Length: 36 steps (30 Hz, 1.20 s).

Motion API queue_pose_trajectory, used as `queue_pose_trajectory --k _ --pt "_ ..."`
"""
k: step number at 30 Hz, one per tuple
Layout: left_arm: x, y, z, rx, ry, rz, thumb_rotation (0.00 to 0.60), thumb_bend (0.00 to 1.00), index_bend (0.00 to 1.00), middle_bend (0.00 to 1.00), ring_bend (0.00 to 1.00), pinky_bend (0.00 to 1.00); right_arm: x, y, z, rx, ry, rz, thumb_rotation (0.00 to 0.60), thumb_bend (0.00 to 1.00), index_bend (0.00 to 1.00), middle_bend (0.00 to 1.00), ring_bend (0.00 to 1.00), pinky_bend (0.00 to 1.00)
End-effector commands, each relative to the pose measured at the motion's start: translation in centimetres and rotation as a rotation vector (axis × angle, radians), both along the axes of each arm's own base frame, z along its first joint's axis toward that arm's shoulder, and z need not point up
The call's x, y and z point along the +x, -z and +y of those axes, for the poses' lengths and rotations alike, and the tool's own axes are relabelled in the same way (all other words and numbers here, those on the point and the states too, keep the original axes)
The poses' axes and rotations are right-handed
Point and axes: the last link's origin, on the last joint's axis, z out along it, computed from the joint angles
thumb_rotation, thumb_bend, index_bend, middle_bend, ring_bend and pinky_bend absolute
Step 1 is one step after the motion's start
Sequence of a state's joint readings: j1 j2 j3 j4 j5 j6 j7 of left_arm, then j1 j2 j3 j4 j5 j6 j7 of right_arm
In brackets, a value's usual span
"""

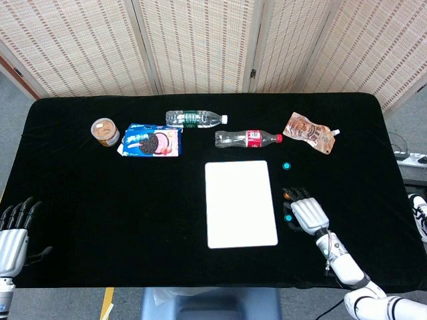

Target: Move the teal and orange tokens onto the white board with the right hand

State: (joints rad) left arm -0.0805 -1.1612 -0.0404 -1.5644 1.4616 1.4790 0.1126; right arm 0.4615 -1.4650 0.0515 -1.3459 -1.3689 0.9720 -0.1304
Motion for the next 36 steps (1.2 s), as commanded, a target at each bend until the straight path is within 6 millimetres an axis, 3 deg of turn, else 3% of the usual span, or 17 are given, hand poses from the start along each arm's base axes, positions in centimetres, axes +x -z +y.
queue_pose_trajectory --k 1,8,17,22,26,31,36 --pt "0.0 0.0 0.0 0.001 0.001 0.001 0.6 0.13 0.0 0.0 0.0 0.0 0.6 -0.6 0.2 -0.008 -0.018 -0.019 0.6 0.35 0.5 0.1 0.01 0.0" --pt "0.2 -0.2 0.0 0.006 0.008 0.001 0.6 0.13 0.0 0.0 0.0 0.0 4.2 -0.5 -0.1 0.042 -0.103 -0.067 0.6 0.35 0.5 0.11 0.01 0.0" --pt "0.0 -0.3 -0.3 0.006 -0.005 0.0 0.6 0.13 0.0 0.0 0.0 0.0 10.2 3.3 -1.3 0.179 -0.203 -0.09 0.6 0.35 0.5 0.11 0.01 0.0" --pt "-0.6 -0.4 -0.7 0.008 -0.023 -0.003 0.6 0.13 0.0 0.0 0.0 0.0 12.5 5.0 -1.4 0.222 -0.244 -0.081 0.6 0.35 0.5 0.11 0.0 0.0" --pt "-0.8 -0.3 -0.8 0.007 -0.03 -0.005 0.6 0.13 0.0 0.0 0.0 0.0 13.1 5.5 -1.3 0.24 -0.255 -0.069 0.6 0.35 0.48 0.1 0.0 0.0" --pt "-1.1 -0.3 -1.0 0.008 -0.037 -0.01 0.6 0.13 0.0 0.0 0.0 0.0 13.3 5.7 -0.9 0.257 -0.261 -0.042 0.6 0.35 0.2 0.06 0.0 0.0" --pt "-1.1 -0.2 -0.8 0.004 -0.029 -0.012 0.6 0.13 0.0 0.0 0.0 0.0 12.9 4.3 -1.6 0.184 -0.241 -0.063 0.6 0.35 0.11 0.06 0.0 0.0"
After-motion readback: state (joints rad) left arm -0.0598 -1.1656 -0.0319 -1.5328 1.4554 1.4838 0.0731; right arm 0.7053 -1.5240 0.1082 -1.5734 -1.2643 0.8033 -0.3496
